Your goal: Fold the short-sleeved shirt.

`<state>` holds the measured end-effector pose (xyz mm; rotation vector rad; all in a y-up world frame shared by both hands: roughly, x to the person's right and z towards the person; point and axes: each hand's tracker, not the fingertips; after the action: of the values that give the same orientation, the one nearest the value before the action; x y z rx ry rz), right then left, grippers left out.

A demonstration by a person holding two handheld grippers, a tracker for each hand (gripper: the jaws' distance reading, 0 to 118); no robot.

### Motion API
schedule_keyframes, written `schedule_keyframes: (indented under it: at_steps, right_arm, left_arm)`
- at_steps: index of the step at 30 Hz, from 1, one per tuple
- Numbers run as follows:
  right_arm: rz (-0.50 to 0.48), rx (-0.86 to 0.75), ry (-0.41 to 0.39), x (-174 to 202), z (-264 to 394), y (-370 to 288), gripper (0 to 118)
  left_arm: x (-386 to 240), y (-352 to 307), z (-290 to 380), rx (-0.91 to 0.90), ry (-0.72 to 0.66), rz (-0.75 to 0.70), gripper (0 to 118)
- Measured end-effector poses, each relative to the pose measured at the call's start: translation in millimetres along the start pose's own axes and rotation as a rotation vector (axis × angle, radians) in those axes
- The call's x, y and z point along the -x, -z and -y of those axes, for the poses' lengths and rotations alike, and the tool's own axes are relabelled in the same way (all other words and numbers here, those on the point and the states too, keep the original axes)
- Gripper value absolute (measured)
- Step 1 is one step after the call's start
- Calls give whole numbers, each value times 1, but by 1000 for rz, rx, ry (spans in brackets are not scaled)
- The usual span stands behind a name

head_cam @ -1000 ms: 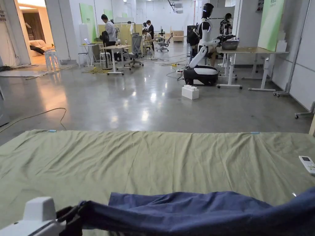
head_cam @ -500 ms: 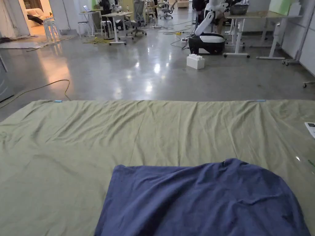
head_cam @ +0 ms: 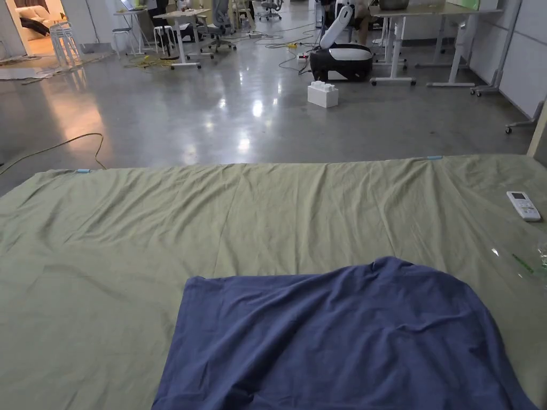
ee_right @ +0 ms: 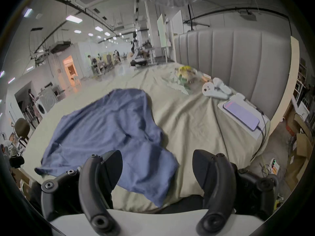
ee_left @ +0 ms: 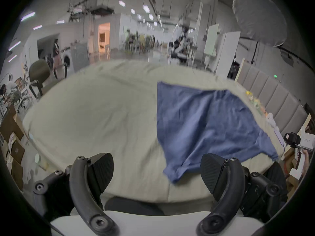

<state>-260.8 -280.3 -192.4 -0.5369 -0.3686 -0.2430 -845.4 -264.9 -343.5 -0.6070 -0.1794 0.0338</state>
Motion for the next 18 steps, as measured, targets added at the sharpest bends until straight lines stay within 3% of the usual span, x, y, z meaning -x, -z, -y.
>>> schedule_keyframes:
  at_steps: [2, 5, 12, 15, 18]
  right_arm:
    - [-59, -68, 5, 14, -12, -14, 88]
    - [-92, -174, -77, 44, -29, -31, 88]
    - [-172, -350, -269, 100, -65, -55, 88]
    - [-214, -404, -308, 113, -73, -66, 85]
    - [-253, -431, -305, 120, -75, -73, 64]
  left_arm:
    - [-15, -32, -9, -270, 21, -33, 99]
    - [-36, -59, -30, -418, -1, -10, 99]
    - [-77, -92, -72, -521, 99, -63, 98]
    - [-89, -104, -79, -555, 185, -69, 90]
    - [-97, -109, -82, -573, 214, -43, 67]
